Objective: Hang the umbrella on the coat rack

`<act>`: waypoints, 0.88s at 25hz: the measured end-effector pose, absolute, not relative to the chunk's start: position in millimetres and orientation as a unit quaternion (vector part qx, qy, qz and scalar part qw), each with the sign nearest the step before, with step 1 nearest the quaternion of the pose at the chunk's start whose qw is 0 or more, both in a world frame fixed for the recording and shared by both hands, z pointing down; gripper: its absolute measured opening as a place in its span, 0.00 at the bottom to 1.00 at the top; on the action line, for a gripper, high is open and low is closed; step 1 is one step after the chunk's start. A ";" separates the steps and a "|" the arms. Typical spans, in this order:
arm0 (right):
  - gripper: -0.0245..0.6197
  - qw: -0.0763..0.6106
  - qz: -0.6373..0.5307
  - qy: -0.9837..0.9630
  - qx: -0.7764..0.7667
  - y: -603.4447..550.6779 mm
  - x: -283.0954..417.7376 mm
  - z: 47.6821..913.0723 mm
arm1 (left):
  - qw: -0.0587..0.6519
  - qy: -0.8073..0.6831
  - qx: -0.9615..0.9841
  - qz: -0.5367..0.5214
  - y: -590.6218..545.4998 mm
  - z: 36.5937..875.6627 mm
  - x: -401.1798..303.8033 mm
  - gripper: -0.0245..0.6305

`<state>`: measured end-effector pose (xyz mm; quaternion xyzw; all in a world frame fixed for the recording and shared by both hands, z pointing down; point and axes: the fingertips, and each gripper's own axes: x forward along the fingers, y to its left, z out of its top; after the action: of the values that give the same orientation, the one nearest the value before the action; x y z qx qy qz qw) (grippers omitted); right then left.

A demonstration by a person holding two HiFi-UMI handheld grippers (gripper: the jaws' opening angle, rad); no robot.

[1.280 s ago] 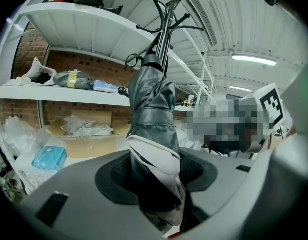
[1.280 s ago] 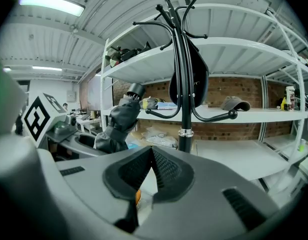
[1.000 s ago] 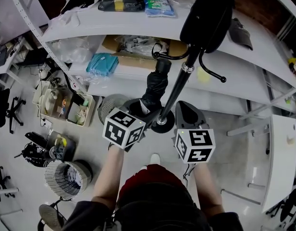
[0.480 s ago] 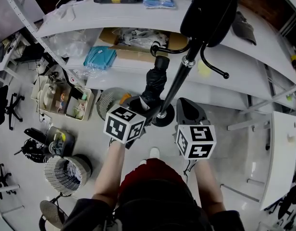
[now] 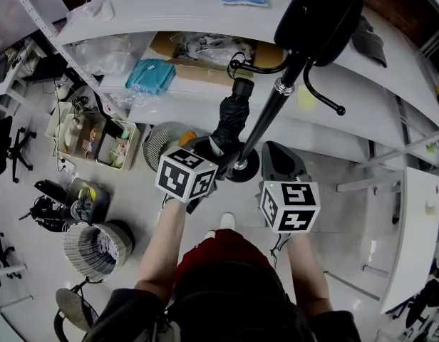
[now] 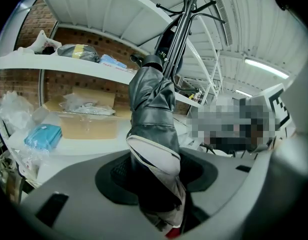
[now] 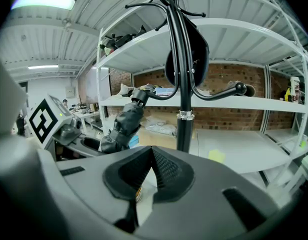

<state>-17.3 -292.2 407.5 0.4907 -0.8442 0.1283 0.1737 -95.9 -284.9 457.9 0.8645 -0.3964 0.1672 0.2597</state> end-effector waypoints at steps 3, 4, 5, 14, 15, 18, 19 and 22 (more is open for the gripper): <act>0.07 0.174 0.129 -0.843 0.491 -292.9 -17.9 408.2 | 0.264 -0.392 0.864 0.172 -285.1 462.9 -96.3 0.38; 0.07 0.175 0.130 -0.843 0.492 -293.4 -17.8 408.5 | 0.266 -0.390 0.864 0.173 -285.4 464.5 -95.9 0.37; 0.07 0.175 0.130 -0.842 0.493 -293.9 -17.5 408.9 | 0.267 -0.388 0.865 0.175 -285.7 466.1 -95.3 0.37; 0.07 0.178 0.137 -0.835 0.502 -293.1 -11.9 415.6 | 0.272 -0.366 0.869 0.190 -286.0 481.4 -84.6 0.37; 0.07 0.178 0.138 -0.834 0.503 -292.2 -11.0 416.0 | 0.273 -0.364 0.870 0.192 -285.6 483.1 -83.1 0.37; 0.07 0.178 0.140 -0.832 0.507 -290.4 -7.8 416.9 | 0.274 -0.358 0.870 0.198 -284.7 487.8 -78.4 0.37; 0.07 0.179 0.141 -0.831 0.508 -290.0 -6.8 417.4 | 0.271 -0.357 0.870 0.203 -284.8 489.4 -77.0 0.37; 0.07 0.180 0.146 -0.829 0.509 -289.0 -3.7 419.5 | 0.255 -0.356 0.870 0.228 -286.1 495.5 -73.3 0.37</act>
<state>-3.7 -289.0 419.5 0.5090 -0.8291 0.1459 0.1796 -73.3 -286.1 495.5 0.8697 -0.3562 0.2276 0.2549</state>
